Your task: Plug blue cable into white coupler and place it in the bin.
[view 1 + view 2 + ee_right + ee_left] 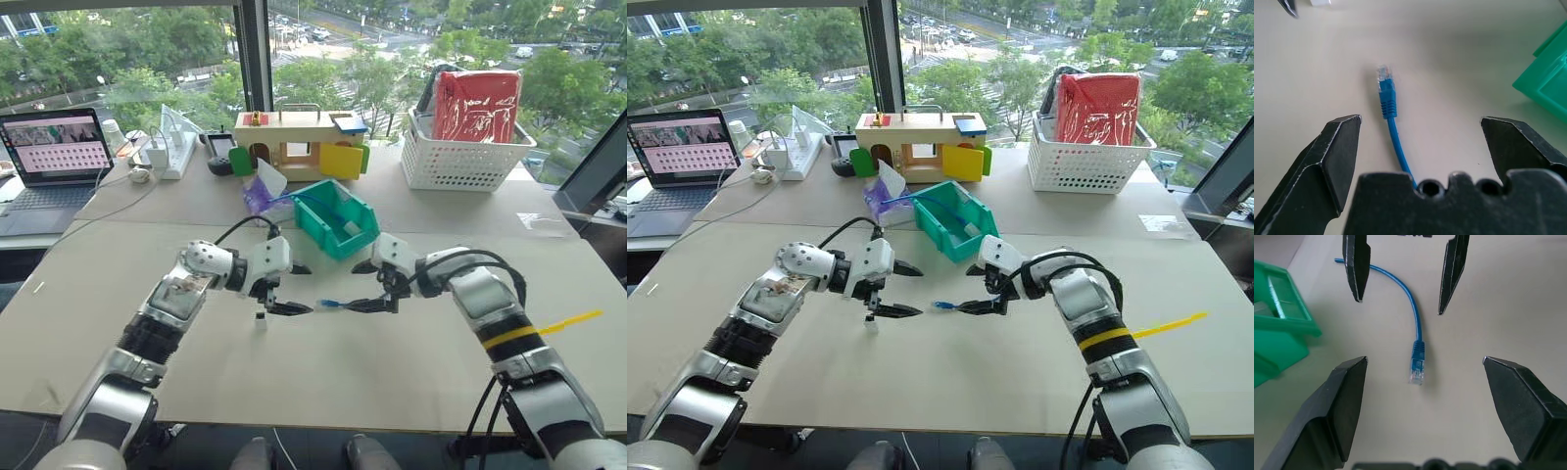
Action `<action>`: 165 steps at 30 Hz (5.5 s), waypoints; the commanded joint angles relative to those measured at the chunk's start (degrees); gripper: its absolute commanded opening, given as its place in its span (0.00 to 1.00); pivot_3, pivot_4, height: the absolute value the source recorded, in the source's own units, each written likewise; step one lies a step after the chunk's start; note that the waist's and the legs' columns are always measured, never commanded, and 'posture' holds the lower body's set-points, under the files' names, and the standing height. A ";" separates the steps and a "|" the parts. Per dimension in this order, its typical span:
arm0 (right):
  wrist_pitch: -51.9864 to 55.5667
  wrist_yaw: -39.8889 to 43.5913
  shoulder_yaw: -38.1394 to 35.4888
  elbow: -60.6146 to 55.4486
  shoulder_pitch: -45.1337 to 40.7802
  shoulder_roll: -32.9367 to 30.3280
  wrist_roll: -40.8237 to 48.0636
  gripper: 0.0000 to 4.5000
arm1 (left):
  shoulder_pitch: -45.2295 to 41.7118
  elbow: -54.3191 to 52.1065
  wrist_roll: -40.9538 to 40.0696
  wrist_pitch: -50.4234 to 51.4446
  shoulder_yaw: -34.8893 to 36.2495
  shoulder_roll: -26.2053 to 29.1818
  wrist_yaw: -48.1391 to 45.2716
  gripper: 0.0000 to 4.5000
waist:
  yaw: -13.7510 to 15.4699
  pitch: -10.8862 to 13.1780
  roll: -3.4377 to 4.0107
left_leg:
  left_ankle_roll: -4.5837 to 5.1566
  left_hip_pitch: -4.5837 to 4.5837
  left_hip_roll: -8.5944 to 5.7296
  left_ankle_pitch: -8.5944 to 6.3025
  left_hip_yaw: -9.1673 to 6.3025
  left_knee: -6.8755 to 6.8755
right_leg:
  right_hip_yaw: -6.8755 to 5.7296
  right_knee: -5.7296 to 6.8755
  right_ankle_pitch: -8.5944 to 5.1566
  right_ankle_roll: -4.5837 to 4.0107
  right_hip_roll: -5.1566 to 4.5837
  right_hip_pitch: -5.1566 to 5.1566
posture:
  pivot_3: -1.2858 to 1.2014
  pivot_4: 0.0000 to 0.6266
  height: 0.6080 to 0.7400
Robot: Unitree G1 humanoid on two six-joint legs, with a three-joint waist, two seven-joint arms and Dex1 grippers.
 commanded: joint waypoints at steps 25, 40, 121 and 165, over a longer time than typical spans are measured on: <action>19.78 -12.74 -8.02 -29.03 11.55 -9.58 11.26 1.00 | -8.48 22.24 14.28 -1.89 -5.06 -11.60 2.31 0.27 | 0.60 0.00 -0.01 | 0.01 0.02 -0.09 0.01 -0.08 0.08 | 0.00 -0.04 -0.19 0.38 -0.03 0.13 | 0.52 0.24 1.00; 59.93 -28.27 -36.75 -54.17 32.46 8.54 42.26 1.00 | -3.13 -6.77 1.58 18.90 2.64 -19.81 8.63 0.01 | 1.70 0.00 0.00 | 0.06 -0.49 -0.19 -0.03 -0.55 0.09 | -0.05 -0.09 -0.07 0.19 -0.02 -0.03 | 0.52 0.24 1.00; 9.06 -88.85 -27.38 -45.89 43.47 13.04 87.04 0.00 | 1.84 -16.09 -6.83 24.36 1.32 -16.10 13.76 0.44 | -0.26 -0.05 0.47 | 0.05 -0.28 -0.03 0.06 -0.63 -0.05 | 0.11 -0.28 -0.32 0.39 0.28 0.09 | 0.52 0.24 1.00; 19.59 -70.61 -33.08 -10.14 8.37 7.30 72.13 0.00 | 50.52 -54.54 -16.50 37.25 23.33 -12.39 51.21 0.99 | -0.14 0.12 0.43 | 0.08 -0.23 0.04 0.06 -0.16 -0.05 | 0.12 -0.29 -0.07 0.07 0.00 0.12 | 0.52 0.24 1.00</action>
